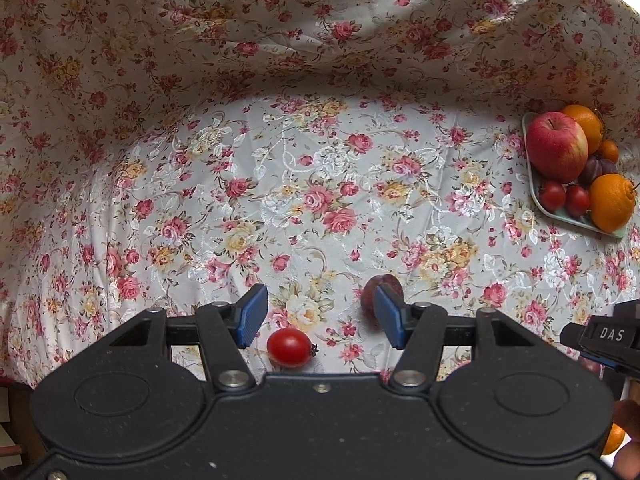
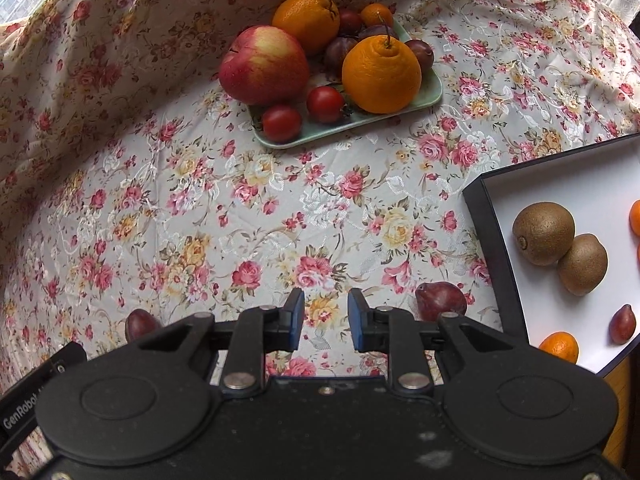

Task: Organize fruits
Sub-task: 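Move the left tool to a red cherry tomato while the right tool approaches a dark plum, then close the right tool on the dark plum and lift it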

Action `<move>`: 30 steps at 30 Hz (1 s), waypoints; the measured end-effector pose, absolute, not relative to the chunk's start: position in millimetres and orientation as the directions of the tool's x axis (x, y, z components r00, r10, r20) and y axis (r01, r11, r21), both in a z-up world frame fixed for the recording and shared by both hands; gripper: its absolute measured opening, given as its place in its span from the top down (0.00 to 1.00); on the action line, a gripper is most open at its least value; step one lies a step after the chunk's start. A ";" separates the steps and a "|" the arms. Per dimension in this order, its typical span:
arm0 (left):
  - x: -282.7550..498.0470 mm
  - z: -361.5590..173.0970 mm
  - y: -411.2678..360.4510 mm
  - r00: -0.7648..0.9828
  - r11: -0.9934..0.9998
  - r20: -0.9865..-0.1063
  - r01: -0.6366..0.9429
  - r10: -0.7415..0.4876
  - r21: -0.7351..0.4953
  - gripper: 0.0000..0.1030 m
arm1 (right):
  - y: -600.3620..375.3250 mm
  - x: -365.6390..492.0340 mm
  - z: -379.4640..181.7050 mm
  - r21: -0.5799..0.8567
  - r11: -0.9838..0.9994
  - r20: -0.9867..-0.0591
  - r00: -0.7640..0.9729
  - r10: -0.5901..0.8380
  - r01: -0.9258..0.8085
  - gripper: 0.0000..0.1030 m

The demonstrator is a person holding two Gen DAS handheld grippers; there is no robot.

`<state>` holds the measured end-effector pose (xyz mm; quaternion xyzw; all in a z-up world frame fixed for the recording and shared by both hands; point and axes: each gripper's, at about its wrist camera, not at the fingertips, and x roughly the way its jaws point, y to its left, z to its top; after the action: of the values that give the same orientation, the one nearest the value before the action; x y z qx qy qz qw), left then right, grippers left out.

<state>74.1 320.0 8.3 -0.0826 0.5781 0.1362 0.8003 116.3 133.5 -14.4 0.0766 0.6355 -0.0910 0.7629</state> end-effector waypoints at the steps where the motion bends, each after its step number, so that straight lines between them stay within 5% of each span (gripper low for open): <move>1: 74.1 7.7 323.4 0.291 0.947 -0.949 -0.321 0.122 0.023 0.39 | 133.0 116.6 -14.9 0.004 0.974 -0.984 0.173 -0.037 0.227 0.77; 9: 74.7 11.4 342.6 0.283 0.926 -0.952 -0.377 0.121 0.006 0.39 | 104.3 118.8 -25.9 0.095 0.954 -0.994 0.087 0.073 0.286 0.76; 30: 85.5 -2.7 306.7 0.231 0.954 -0.971 -0.301 0.062 -0.011 0.39 | 57.9 116.3 -41.7 0.053 0.932 -0.999 0.021 0.049 0.359 0.76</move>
<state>85.5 306.7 -2.7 -0.0979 0.6091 0.1164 0.7783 116.3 57.9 -41.7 0.1476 0.6909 -0.1110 0.6990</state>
